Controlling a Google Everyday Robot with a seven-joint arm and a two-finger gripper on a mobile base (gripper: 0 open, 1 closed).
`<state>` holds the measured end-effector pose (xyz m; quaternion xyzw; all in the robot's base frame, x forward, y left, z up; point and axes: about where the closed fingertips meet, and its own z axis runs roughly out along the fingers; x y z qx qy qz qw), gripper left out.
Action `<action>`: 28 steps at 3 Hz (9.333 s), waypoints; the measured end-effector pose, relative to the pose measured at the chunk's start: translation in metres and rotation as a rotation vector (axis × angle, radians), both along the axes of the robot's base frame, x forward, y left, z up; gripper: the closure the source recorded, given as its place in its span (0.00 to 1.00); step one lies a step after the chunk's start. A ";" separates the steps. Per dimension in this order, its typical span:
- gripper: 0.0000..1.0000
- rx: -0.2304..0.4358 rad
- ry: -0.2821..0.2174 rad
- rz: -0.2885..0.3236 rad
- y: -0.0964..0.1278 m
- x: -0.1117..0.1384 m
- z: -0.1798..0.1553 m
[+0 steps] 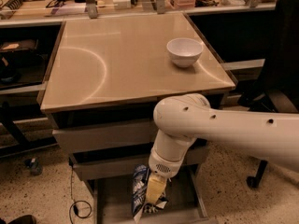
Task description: Place blue chip bag into bottom drawer
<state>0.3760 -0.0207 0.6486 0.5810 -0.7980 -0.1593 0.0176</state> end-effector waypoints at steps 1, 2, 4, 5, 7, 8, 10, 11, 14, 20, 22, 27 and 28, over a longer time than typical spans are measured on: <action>1.00 0.000 0.000 0.000 0.000 0.000 0.000; 1.00 0.031 0.022 -0.015 0.006 -0.002 -0.021; 1.00 0.148 0.091 -0.078 0.044 0.012 -0.125; 1.00 0.148 0.090 -0.077 0.044 0.012 -0.124; 1.00 0.264 0.073 -0.168 0.055 0.033 -0.210; 1.00 0.295 0.113 -0.232 0.055 0.040 -0.261; 1.00 0.336 0.116 -0.282 0.051 0.051 -0.291; 1.00 0.349 0.101 -0.340 0.041 0.070 -0.316; 1.00 0.350 0.166 -0.399 0.041 0.077 -0.376; 1.00 0.353 0.117 -0.465 0.053 0.110 -0.449; 1.00 0.386 0.106 -0.491 0.056 0.118 -0.462; 0.00 0.387 0.106 -0.491 0.056 0.118 -0.462; 0.00 0.387 0.106 -0.491 0.056 0.118 -0.462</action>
Offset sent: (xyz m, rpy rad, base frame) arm -0.0035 0.0160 -0.0537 0.0825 0.0570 -0.0416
